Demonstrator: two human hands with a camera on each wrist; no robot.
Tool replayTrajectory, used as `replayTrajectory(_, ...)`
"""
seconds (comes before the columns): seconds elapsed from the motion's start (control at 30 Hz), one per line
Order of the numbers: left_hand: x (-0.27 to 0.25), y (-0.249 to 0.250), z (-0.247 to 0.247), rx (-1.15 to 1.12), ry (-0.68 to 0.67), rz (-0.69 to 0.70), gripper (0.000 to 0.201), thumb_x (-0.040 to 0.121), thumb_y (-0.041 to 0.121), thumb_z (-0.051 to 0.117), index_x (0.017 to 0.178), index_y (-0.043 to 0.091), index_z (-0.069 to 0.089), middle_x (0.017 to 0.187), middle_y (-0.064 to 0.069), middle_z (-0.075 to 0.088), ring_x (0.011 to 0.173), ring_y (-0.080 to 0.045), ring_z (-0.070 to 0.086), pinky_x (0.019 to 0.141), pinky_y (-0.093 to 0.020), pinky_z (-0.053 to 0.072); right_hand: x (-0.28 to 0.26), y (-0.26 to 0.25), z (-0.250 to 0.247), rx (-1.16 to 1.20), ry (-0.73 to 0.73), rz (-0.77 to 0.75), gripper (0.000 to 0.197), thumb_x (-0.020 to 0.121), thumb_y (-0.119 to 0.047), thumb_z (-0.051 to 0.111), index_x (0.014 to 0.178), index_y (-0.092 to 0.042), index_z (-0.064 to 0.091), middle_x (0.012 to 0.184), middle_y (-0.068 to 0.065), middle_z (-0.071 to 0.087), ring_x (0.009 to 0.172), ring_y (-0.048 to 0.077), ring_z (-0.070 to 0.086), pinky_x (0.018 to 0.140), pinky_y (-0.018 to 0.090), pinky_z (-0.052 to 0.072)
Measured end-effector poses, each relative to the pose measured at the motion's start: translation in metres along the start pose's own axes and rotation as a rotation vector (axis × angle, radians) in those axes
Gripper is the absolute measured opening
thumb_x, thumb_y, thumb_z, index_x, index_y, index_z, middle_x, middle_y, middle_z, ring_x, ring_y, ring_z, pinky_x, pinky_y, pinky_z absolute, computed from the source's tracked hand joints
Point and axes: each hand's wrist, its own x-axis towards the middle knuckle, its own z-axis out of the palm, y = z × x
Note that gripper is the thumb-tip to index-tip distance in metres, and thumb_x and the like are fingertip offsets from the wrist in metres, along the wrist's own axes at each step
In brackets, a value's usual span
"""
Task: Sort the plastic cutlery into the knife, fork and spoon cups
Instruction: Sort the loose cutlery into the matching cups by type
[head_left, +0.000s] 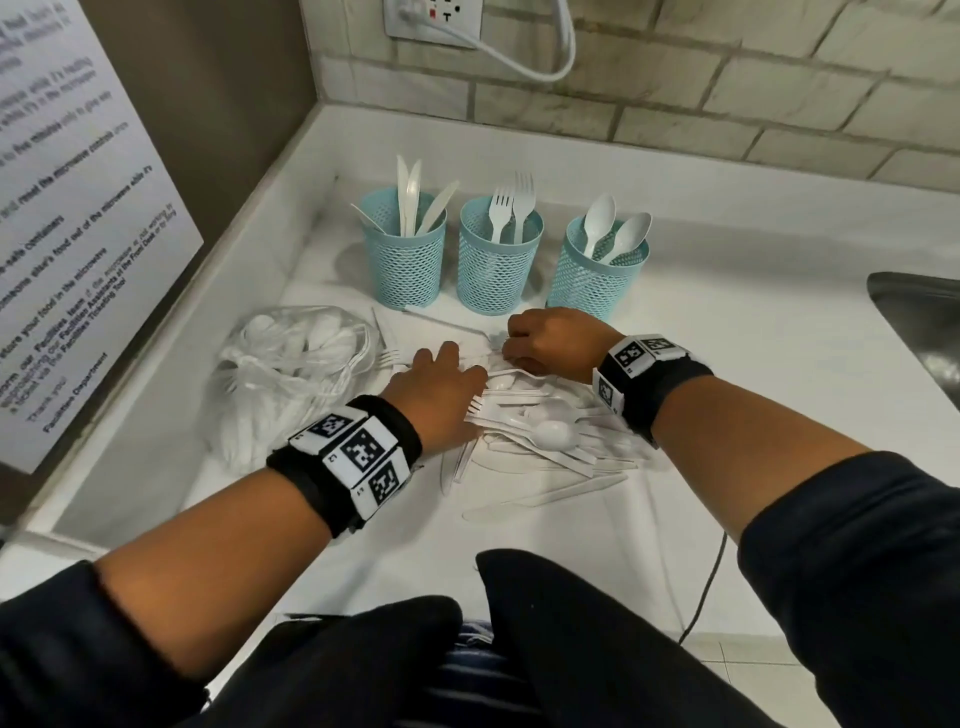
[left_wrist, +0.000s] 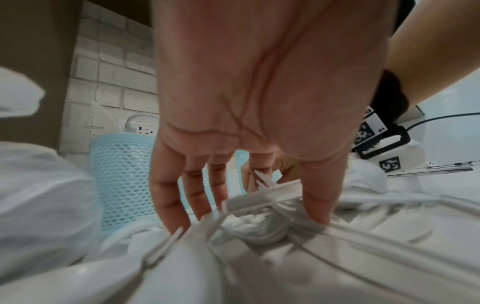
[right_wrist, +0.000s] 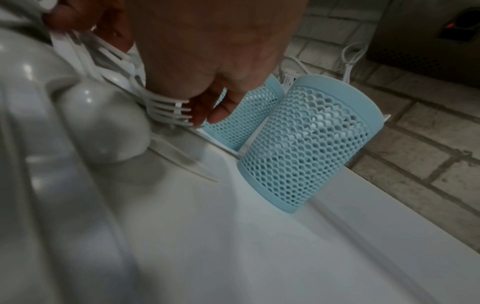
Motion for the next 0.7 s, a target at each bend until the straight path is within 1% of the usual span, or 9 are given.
replayTrajectory(0.07,0.001,-0.001,-0.002,0.007,0.008,0.018,0.043,0.087,0.037,0.058,0.123,0.017,0.046,0.125,-0.011,0.038,0.114,-0.031,0.04,0.088,-0.04,0.044,0.001,0.002,0.003,-0.056,0.015,-0.031,0.029,0.082,-0.022,0.042,0.068,-0.009,0.063,0.064,0.008,0.057,0.052,0.026,0.057,0.039,0.028,0.046)
replayTrajectory(0.13,0.002,-0.004,-0.004,0.006,0.012,0.025,0.043,0.088,0.035,0.057,0.126,0.018,0.048,0.125,-0.011,0.04,0.115,-0.03,0.041,0.09,-0.04,0.043,0.003,0.004,0.001,-0.056,0.025,-0.06,0.023,0.083,-0.02,0.048,0.072,-0.009,0.065,0.07,0.008,0.061,0.06,0.028,0.061,0.044,0.031,0.047)
replayTrajectory(0.23,0.004,-0.009,-0.009,-0.002,0.023,0.026,0.04,0.089,0.032,0.057,0.126,0.018,0.051,0.123,-0.011,0.044,0.116,-0.03,0.042,0.093,-0.041,0.044,0.007,0.006,-0.012,-0.009,-0.153,-0.015,0.021,0.092,-0.021,0.053,0.103,-0.011,0.069,0.102,0.008,0.065,0.096,0.029,0.061,0.07,0.038,0.05)
replayTrajectory(0.3,0.005,-0.013,-0.012,-0.025,0.018,0.015,0.037,0.089,0.032,0.058,0.123,0.017,0.054,0.119,-0.012,0.048,0.115,-0.031,0.044,0.094,-0.041,0.043,0.009,0.007,-0.016,-0.067,-0.212,-0.024,0.028,0.096,-0.027,0.048,0.114,-0.015,0.066,0.115,0.004,0.062,0.11,0.025,0.055,0.081,0.037,0.047)
replayTrajectory(0.4,0.005,-0.019,-0.018,-0.107,0.003,-0.007,0.034,0.09,0.031,0.058,0.119,0.014,0.058,0.115,-0.013,0.054,0.112,-0.03,0.049,0.09,-0.033,0.041,0.013,0.007,-0.019,-0.022,-0.183,-0.042,0.024,0.094,-0.024,0.049,0.102,-0.013,0.07,0.104,0.006,0.065,0.101,0.028,0.058,0.077,0.039,0.05)
replayTrajectory(0.5,0.005,-0.024,-0.021,-0.194,0.004,-0.022,0.032,0.092,0.028,0.055,0.118,0.01,0.06,0.116,-0.011,0.059,0.111,-0.025,0.052,0.082,-0.026,0.034,0.015,0.011,-0.011,-0.024,-0.059,-0.12,0.024,0.084,-0.022,0.054,0.066,-0.012,0.065,0.069,0.005,0.063,0.063,0.027,0.059,0.053,0.033,0.052)
replayTrajectory(0.53,0.005,-0.026,-0.021,-0.218,0.01,-0.03,0.032,0.092,0.028,0.055,0.119,0.01,0.059,0.118,-0.01,0.059,0.112,-0.024,0.052,0.082,-0.025,0.033,0.015,0.012,-0.009,-0.042,-0.032,-0.128,0.026,0.083,-0.023,0.052,0.061,-0.013,0.063,0.063,0.003,0.06,0.057,0.025,0.057,0.049,0.029,0.051)
replayTrajectory(0.63,0.006,-0.03,-0.021,-0.284,0.03,-0.046,0.032,0.092,0.027,0.055,0.118,0.01,0.061,0.12,-0.008,0.06,0.113,-0.022,0.052,0.082,-0.023,0.033,0.018,0.011,-0.007,-0.012,0.07,-0.122,0.032,0.084,-0.027,0.045,0.065,-0.013,0.067,0.064,0.001,0.062,0.058,0.024,0.057,0.05,0.028,0.051)
replayTrajectory(0.7,0.008,-0.032,-0.023,-0.331,0.042,-0.048,0.028,0.091,0.027,0.057,0.11,0.008,0.065,0.111,-0.009,0.064,0.104,-0.023,0.055,0.076,-0.022,0.033,0.018,0.012,-0.007,0.089,0.158,-0.086,0.034,0.084,-0.029,0.045,0.071,-0.011,0.07,0.07,0.004,0.066,0.064,0.028,0.059,0.055,0.031,0.053)
